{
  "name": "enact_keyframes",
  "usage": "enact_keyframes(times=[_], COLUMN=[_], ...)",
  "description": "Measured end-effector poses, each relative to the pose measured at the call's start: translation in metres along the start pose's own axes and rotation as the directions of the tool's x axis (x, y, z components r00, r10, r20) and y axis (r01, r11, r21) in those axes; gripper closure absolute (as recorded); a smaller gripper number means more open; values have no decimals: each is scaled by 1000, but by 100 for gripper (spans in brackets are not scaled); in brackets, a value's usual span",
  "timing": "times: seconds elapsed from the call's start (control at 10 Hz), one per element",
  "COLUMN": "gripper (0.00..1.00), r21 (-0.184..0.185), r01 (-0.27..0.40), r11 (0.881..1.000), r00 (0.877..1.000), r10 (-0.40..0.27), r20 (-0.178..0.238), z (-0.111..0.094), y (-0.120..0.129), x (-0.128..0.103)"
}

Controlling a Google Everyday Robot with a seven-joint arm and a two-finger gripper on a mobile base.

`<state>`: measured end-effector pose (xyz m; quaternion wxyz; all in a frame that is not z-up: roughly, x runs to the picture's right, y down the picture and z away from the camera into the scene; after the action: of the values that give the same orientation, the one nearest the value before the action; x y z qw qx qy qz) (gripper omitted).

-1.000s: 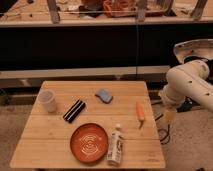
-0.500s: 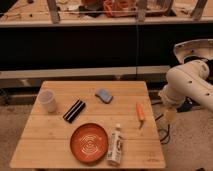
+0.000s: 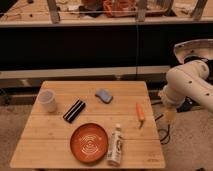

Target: Push the eraser across the table

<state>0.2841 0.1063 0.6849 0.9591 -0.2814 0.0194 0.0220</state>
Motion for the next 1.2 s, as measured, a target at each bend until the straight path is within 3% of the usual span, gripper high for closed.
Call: enact_keyframes(times=[0.3, 0.6, 1.0, 1.2], gripper=[20, 20, 20, 20], r21=[10, 42, 72, 97], r01=[12, 72, 129, 166], r11=[1000, 997, 989, 981], r00=[1000, 997, 991, 986], r10=[-12, -71, -126, -162], r20=[-10, -24, -43, -47], z=[-2, -11, -16, -20], y=[-3, -16, -29, -43], x=[-5, -55, -90, -121])
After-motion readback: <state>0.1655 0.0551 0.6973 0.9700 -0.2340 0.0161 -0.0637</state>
